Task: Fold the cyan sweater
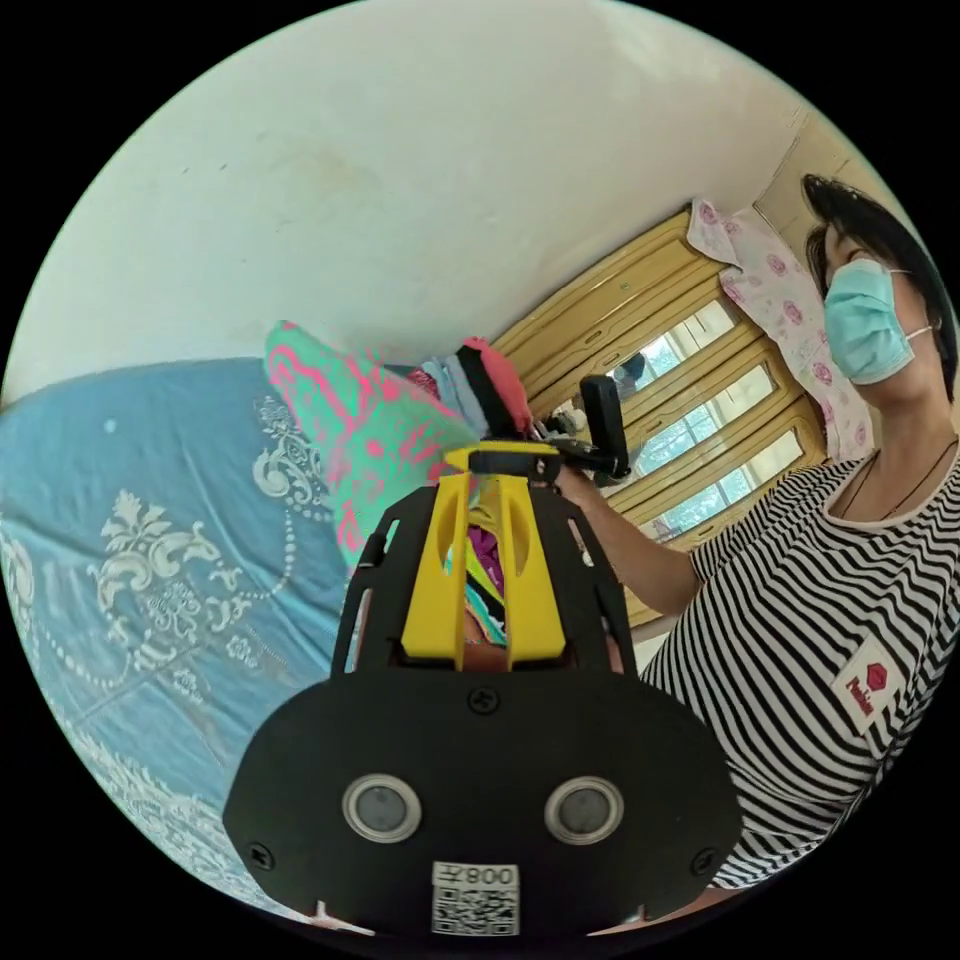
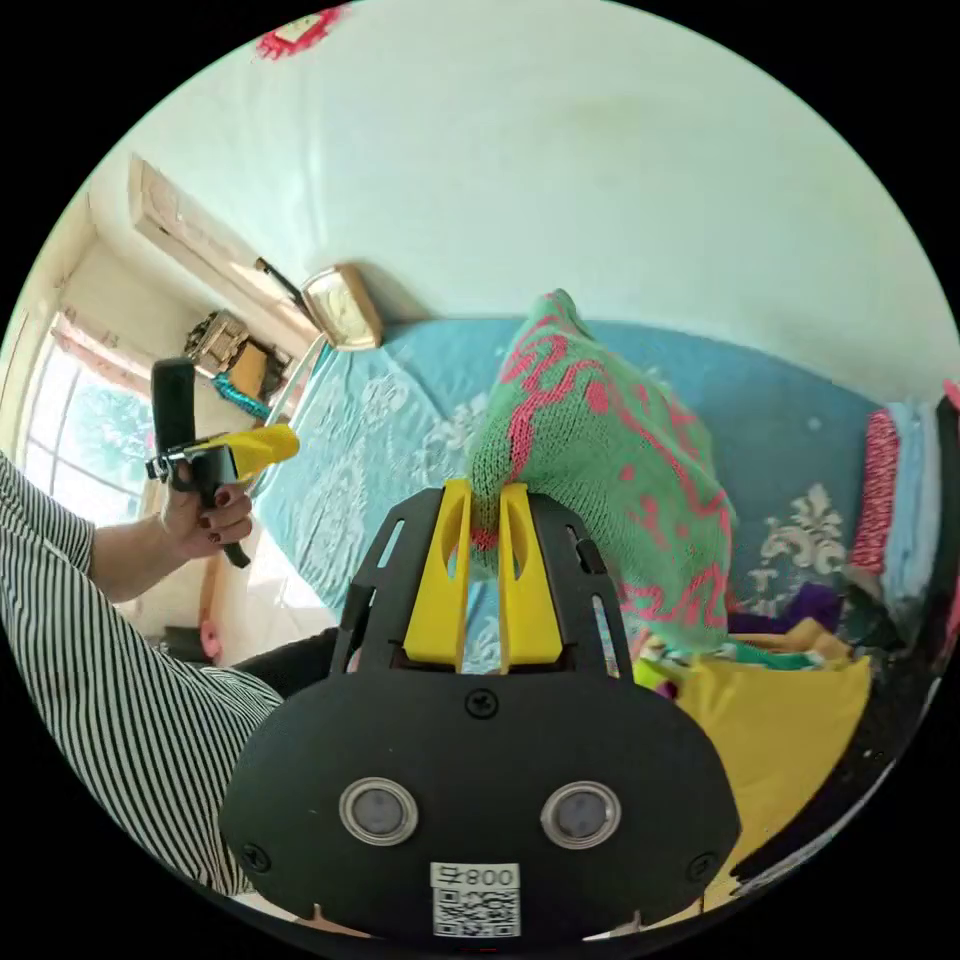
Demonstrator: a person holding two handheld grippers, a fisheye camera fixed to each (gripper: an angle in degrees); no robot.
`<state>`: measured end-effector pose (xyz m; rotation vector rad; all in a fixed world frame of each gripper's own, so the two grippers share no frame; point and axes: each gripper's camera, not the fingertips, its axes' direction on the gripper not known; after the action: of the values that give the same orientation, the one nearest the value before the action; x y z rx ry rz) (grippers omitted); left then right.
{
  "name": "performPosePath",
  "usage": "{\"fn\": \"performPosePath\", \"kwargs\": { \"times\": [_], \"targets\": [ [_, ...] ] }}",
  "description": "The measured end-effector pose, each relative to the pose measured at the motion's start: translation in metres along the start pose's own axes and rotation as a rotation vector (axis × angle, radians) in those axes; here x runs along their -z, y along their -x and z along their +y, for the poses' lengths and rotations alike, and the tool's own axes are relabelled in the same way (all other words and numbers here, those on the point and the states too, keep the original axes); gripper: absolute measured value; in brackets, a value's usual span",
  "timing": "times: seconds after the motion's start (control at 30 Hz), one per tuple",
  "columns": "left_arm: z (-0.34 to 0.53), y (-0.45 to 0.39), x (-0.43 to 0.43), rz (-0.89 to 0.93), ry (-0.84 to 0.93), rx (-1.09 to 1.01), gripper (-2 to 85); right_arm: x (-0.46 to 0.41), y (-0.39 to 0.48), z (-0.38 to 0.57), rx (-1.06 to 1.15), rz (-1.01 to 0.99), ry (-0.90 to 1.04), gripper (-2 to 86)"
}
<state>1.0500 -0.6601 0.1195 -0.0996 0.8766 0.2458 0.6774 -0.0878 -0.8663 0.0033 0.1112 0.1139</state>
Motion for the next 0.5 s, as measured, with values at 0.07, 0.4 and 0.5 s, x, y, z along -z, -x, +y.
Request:
{"fn": "performPosePath", "kwargs": {
  "times": [0.07, 0.4, 0.5],
  "targets": [
    [0.043, 0.028, 0.042, -0.083, 0.018, 0.087, 5.8, -0.111, 0.024, 0.010, -0.041, -0.191, 0.180, 2.8],
    [0.184, 0.104, 0.136, -0.153, 0.062, 0.343, 6.4, -0.176, 0.006, 0.004, -0.139, -0.174, 0.073, 1.6],
    [0.204, 0.121, 0.142, -0.118, 0.049, 0.377, 7.0, -0.199, -0.035, 0.000, -0.244, -0.204, 0.053, 4.7]
  ]
}}
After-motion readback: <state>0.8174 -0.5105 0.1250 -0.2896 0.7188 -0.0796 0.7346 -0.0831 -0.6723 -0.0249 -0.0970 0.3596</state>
